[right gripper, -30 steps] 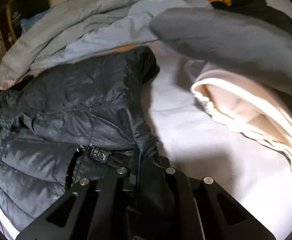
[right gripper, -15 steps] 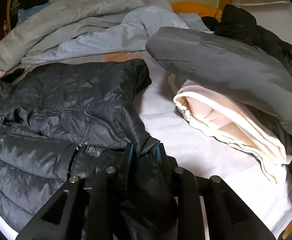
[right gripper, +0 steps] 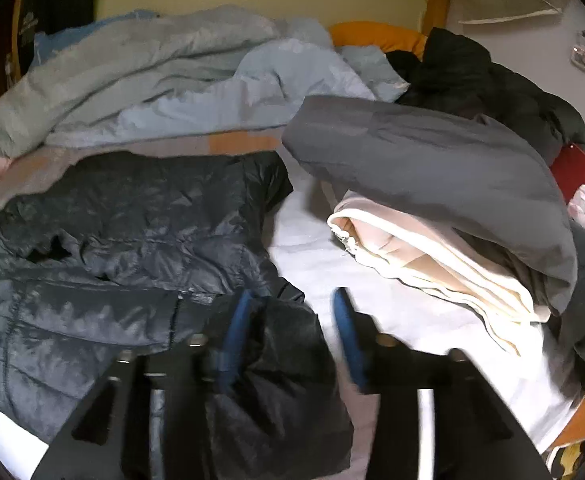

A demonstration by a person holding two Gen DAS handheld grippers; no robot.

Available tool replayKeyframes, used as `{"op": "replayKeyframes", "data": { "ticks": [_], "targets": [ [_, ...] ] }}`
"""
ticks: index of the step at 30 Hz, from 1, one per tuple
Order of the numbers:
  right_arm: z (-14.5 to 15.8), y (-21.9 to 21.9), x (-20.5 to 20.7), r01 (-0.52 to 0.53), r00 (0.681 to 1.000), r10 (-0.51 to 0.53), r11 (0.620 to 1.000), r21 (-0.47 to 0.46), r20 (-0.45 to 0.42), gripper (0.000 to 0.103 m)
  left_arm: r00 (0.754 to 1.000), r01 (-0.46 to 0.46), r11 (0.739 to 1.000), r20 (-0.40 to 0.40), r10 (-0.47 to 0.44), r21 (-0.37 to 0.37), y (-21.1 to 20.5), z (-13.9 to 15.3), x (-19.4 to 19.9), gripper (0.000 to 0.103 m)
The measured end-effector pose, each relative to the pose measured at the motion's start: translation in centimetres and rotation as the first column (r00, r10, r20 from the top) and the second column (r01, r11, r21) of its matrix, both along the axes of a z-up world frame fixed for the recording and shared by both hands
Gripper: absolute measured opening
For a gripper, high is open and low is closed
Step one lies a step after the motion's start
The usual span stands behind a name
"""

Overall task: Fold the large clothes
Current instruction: 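Grasp the jacket sleeve end with the left tool and pull it over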

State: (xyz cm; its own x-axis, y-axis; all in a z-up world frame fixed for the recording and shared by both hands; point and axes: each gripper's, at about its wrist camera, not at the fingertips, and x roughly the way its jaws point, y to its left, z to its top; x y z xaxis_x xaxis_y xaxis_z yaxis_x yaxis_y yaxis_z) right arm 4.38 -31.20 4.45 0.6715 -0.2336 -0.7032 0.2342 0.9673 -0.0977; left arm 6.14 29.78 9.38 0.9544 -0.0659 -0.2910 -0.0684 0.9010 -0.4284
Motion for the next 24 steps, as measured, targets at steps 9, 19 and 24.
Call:
{"op": "replayKeyframes", "data": {
  "ticks": [9,19,24],
  "targets": [
    [3.0,4.9,-0.9,-0.080,0.996,0.082,0.996,-0.043,0.045,0.059,0.841,0.538,0.841,-0.021,-0.540,-0.059,-7.9,-2.4,2.3,0.003],
    [1.2,9.7,1.4,-0.145,0.989,0.145,0.989,0.034,0.007,0.059,0.895,0.427,0.891,0.071,-0.441,0.155,-9.6,1.5,-1.0,0.005],
    [-0.2,12.7,3.0,-0.207,0.978,0.208,0.978,0.030,-0.034,0.059,0.987,0.071,0.884,-0.160,0.005,0.461,-9.8,-1.3,1.3,0.005]
  ]
}}
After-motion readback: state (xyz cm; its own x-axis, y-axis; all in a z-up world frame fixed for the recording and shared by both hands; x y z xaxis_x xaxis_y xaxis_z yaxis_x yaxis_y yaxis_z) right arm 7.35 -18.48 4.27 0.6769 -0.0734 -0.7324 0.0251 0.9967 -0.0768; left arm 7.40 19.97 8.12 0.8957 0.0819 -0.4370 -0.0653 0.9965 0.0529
